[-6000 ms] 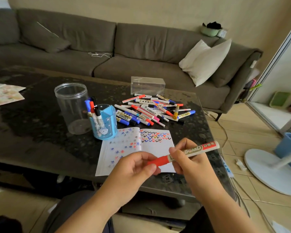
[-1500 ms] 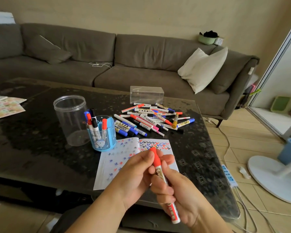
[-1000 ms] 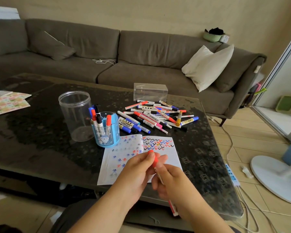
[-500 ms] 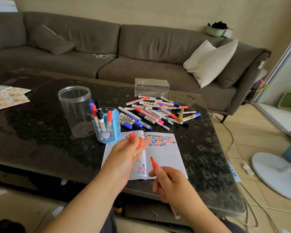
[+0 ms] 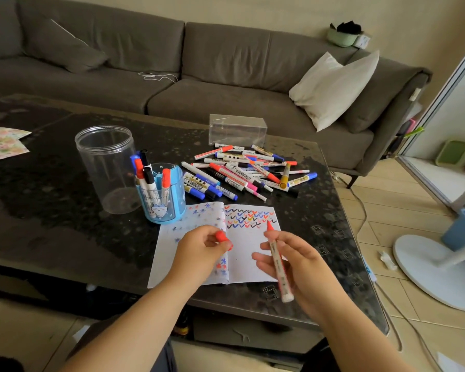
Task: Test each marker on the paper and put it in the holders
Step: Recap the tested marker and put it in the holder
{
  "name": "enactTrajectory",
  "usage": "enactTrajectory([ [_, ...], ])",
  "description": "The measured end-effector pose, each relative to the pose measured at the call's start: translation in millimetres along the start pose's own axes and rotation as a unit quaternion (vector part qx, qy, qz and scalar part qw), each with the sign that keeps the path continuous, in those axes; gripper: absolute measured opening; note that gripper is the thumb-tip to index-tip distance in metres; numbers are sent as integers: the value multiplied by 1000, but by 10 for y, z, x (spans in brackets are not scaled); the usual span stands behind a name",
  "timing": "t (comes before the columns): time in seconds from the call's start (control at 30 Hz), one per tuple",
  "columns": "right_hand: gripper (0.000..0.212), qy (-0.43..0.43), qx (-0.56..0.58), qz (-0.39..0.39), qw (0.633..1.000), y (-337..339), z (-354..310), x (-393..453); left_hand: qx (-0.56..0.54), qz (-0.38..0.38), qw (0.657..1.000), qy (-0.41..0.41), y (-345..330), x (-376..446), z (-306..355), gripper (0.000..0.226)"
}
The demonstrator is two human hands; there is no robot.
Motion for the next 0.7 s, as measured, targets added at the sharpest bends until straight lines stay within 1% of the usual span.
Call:
enactTrajectory([
  [0.07,32,-19,57,14,998,56,-1,88,35,-7,999,-29,-109,69,37,9],
  [0.13,33,-15,95,13,995,108,5,200,73,-9,996,-55,-209,137,54,11],
  [0.2,28,4,84,8,996,157,38,328,114,-8,989,-89,-291,198,70,13],
  [0.23,23,16,50,3,999,178,57,390,137,-7,985,-107,-323,223,68,14],
  [0.3,11,39,-69,4,997,247,95,526,170,-3,975,-140,-377,274,36,16],
  [0.33,13,51,-136,12,989,287,100,595,178,-1,971,-160,-401,295,15,16],
  [0.37,20,64,-193,22,979,331,104,667,181,5,967,-179,-417,311,-12,15],
  [0.43,35,80,-273,32,958,378,104,817,180,13,962,-204,-430,327,-54,12],
  [0.5,43,81,-324,45,942,425,124,971,168,16,959,-227,-436,348,-87,12],
  [0.53,43,79,-346,52,933,446,140,1050,167,14,958,-231,-439,356,-92,12],
  [0.6,32,85,-374,62,921,467,165,1185,167,17,956,-241,-444,376,-113,12],
  [0.67,17,101,-376,79,918,495,197,1274,162,21,955,-248,-447,396,-137,13],
  [0.7,14,112,-373,89,917,524,221,1298,159,23,955,-249,-450,408,-152,13],
])
Point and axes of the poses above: each hand's wrist, its own x-axis towards the middle knuckle, its own y-axis out of the back of the hand, z = x × y, the point moved 6 cm from there along x, towards the middle knuckle, and after that the axes turned 8 degrees about y, right-handed, at the moved point
